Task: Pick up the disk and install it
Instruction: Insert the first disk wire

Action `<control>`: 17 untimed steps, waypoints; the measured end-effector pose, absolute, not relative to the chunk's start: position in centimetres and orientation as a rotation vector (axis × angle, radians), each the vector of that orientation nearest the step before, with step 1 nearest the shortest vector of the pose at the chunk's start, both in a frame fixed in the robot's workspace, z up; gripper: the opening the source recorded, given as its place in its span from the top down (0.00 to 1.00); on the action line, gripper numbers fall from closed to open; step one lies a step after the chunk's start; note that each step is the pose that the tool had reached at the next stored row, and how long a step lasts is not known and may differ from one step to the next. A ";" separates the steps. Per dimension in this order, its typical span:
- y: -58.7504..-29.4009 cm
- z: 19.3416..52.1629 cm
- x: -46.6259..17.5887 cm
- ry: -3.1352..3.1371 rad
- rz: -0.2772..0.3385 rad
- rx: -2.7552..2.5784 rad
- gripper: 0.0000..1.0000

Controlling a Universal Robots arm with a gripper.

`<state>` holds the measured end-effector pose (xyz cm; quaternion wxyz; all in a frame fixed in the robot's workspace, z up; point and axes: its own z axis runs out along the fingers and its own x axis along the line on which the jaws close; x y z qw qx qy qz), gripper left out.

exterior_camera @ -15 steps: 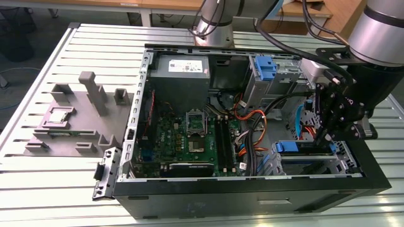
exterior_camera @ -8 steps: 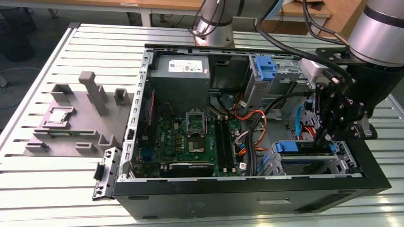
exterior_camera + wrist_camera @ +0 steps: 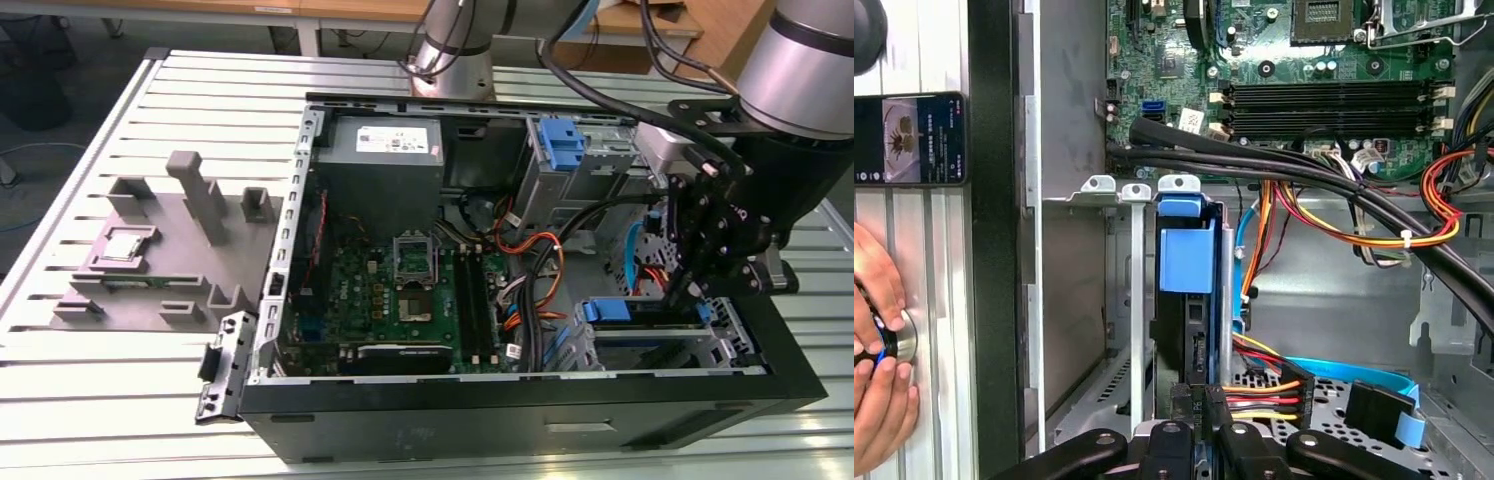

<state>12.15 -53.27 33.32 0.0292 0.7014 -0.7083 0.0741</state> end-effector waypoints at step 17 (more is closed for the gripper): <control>-53.4 33.2 12.1 -2.201 0.209 2.170 0.84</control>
